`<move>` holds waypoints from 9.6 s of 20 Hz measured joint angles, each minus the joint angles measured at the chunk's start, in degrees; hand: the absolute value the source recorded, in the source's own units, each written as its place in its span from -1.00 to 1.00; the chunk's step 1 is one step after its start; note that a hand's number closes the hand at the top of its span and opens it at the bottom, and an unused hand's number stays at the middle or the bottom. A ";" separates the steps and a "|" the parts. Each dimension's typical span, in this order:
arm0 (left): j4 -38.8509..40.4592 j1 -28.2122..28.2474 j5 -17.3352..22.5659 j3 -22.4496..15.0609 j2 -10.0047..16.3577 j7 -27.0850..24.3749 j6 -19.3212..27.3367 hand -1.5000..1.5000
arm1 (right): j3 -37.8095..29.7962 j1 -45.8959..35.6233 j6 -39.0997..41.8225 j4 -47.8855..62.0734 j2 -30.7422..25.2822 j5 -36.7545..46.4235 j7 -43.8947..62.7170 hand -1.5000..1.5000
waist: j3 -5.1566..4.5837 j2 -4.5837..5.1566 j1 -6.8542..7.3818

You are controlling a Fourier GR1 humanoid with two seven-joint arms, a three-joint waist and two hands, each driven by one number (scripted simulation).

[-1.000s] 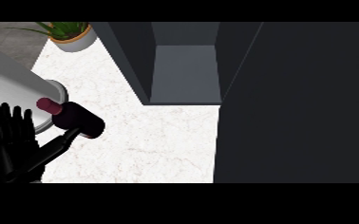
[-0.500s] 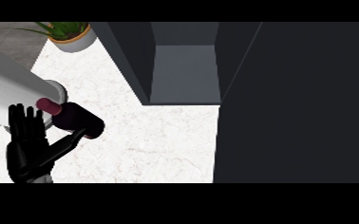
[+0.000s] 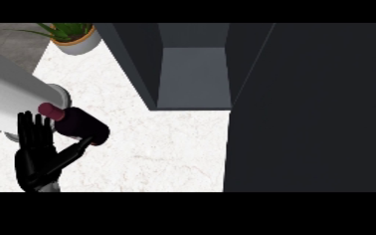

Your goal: Pick up the wine, place it into the cabinet and close the cabinet

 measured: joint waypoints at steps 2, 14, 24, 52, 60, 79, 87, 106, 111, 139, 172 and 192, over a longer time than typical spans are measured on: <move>1.55 -0.82 -0.27 -0.18 -0.13 -0.65 0.10 -1.00 | 0.13 0.53 0.39 0.05 0.12 0.07 -0.34 -1.00 | 0.00 0.01 0.00; 12.74 -3.70 0.81 1.32 -0.09 -7.47 -2.81 -1.00 | 0.56 0.45 0.92 -0.01 0.48 0.42 -0.40 -1.00 | 0.00 0.03 -0.02; 22.76 -8.39 2.92 3.37 1.78 -12.11 -6.43 -1.00 | 0.38 0.11 1.13 -0.03 0.50 0.79 -0.17 -1.00 | -0.02 0.06 -0.10; 29.94 -11.65 -5.01 -6.93 6.59 -22.89 -18.62 1.00 | 0.41 -2.22 0.19 0.51 1.41 1.38 1.55 -1.00 | 0.20 -0.26 0.21; 14.47 -3.16 -7.33 -11.26 7.54 -22.10 -19.92 1.00 | -0.81 0.15 2.17 0.29 1.28 0.90 0.42 -1.00 | 0.10 -0.18 0.44; -25.39 0.57 -7.65 -24.99 2.06 11.34 -12.38 1.00 | 0.99 2.35 2.66 0.27 3.21 0.94 -1.26 -1.00 | 0.06 -0.10 0.05; -29.51 -5.62 -11.03 -33.91 -1.30 19.72 -3.78 1.00 | -2.07 1.80 4.03 0.64 2.05 0.44 -1.55 -1.00 | 0.05 -0.01 -0.06; -16.09 -29.48 -12.00 -42.79 -1.99 25.36 20.44 1.00 | -1.48 2.53 4.88 0.65 3.12 -0.52 -1.54 -1.00 | 0.03 0.03 -0.35; -11.75 -32.65 -12.20 -43.74 -2.00 23.74 23.00 1.00 | -2.33 1.20 4.84 0.75 2.31 -0.66 -0.67 -1.00 | 0.02 0.05 -0.34; 11.25 -33.94 -0.96 -44.28 -1.89 0.85 26.35 1.00 | -2.67 0.28 4.53 1.07 2.27 -1.23 -0.61 -1.00 | 0.00 0.11 -0.38; 44.37 -53.51 5.07 -27.00 -1.94 -9.04 15.90 1.00 | -2.65 1.98 5.77 1.32 2.34 -2.03 -1.70 -1.00 | -0.01 0.33 -1.12; 62.28 -64.82 8.27 -16.91 -2.08 -19.04 13.63 1.00 | -1.75 0.15 5.38 2.02 3.36 -2.81 -1.38 -1.00 | 0.15 0.55 -2.37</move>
